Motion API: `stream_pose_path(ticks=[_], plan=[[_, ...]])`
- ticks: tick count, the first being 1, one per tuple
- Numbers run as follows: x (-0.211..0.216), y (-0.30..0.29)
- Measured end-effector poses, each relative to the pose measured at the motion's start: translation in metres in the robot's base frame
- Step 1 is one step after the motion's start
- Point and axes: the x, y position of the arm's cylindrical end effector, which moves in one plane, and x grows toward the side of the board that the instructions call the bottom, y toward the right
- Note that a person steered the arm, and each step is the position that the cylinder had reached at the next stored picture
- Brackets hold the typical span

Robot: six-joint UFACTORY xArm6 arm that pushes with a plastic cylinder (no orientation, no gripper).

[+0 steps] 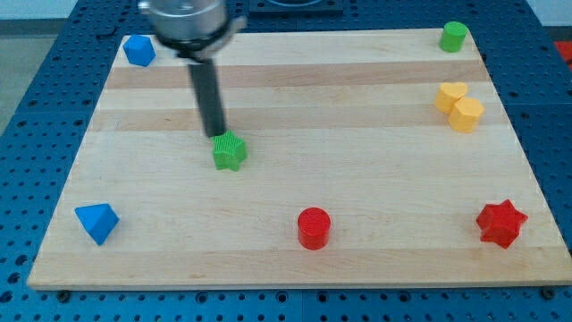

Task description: Slide the green star right a bit

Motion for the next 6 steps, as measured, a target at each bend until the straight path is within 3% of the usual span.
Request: stream_pose_path(ticks=[1, 2, 3, 5, 6], plan=[[0.018, -0.068], [0.054, -0.075], [0.054, -0.03], [-0.019, 0.103], [-0.031, 0.106]])
